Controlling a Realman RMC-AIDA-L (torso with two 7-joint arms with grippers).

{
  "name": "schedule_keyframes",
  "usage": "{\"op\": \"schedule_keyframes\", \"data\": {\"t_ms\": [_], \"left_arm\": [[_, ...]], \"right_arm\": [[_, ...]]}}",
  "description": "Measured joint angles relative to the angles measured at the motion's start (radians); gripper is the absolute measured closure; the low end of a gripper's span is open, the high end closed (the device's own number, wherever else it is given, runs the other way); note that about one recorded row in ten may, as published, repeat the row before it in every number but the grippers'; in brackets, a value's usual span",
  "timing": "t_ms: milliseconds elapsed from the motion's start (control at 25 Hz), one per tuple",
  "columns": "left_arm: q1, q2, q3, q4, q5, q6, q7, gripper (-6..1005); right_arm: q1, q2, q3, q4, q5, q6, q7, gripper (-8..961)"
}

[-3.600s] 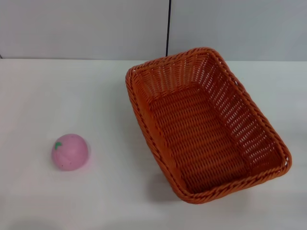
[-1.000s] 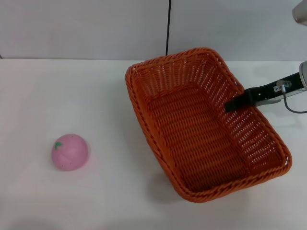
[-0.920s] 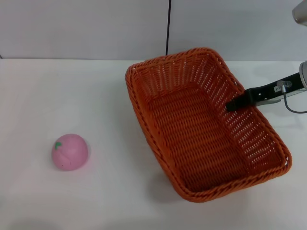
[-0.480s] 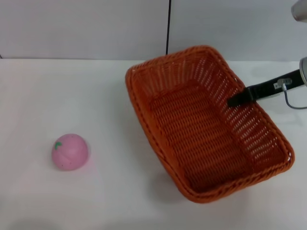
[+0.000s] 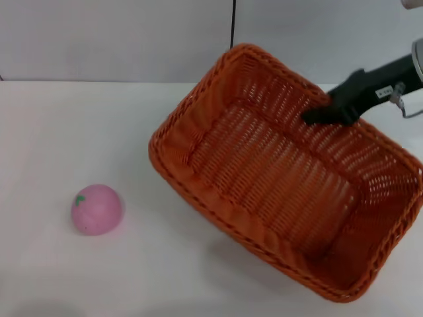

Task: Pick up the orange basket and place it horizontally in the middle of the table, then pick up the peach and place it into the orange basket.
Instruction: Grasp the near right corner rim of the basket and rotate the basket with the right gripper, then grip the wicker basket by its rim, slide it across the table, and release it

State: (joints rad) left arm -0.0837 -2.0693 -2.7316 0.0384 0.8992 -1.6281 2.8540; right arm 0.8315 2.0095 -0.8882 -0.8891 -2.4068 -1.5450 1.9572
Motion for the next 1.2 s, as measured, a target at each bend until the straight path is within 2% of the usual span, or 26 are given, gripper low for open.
{"op": "schedule_keyframes", "data": {"t_ms": [160,280,480,600,640,720,840,1000,1040,1080,1200], "left_arm": [[0.033,0.0,0.014,-0.001,0.0,-0.041,0.003,177],[0.06,0.001,0.023,-0.005,0.001,-0.073,0.005,177],[0.098,0.001,0.027,-0.004,0.001,-0.122,0.007,177],[0.112,-0.002,0.027,0.011,0.001,-0.133,0.005,177],[0.114,-0.003,0.027,0.036,0.001,-0.134,0.006,177],[0.114,-0.003,0.028,0.046,0.001,-0.134,0.008,177],[0.109,-0.003,0.04,0.063,0.001,-0.133,0.009,177],[0.105,-0.003,0.042,0.066,0.001,-0.131,0.009,178],[0.103,-0.003,0.042,0.066,0.001,-0.129,0.009,178],[0.1,-0.003,0.043,0.066,0.001,-0.126,0.009,178],[0.092,-0.003,0.044,0.066,0.001,-0.115,0.01,178]], "right_arm": [[0.033,0.0,0.0,-0.004,0.0,-0.025,-0.139,809],[0.06,-0.008,0.0,-0.002,0.001,-0.039,-0.203,814],[0.111,-0.029,-0.006,0.02,-0.002,-0.082,-0.294,815],[0.16,-0.053,-0.034,0.086,-0.007,-0.08,-0.32,816],[0.192,-0.064,-0.06,0.156,-0.009,-0.046,-0.347,816],[0.201,-0.065,-0.074,0.18,-0.011,-0.027,-0.356,817],[0.212,-0.051,-0.134,0.213,-0.022,0.054,-0.377,818],[0.203,-0.008,-0.178,0.215,-0.025,0.136,-0.425,819],[0.195,0.015,-0.179,0.215,-0.025,0.168,-0.46,819],[0.195,0.015,-0.179,0.215,-0.025,0.168,-0.46,819],[0.186,0.04,-0.178,0.216,-0.02,0.193,-0.496,819]]}}
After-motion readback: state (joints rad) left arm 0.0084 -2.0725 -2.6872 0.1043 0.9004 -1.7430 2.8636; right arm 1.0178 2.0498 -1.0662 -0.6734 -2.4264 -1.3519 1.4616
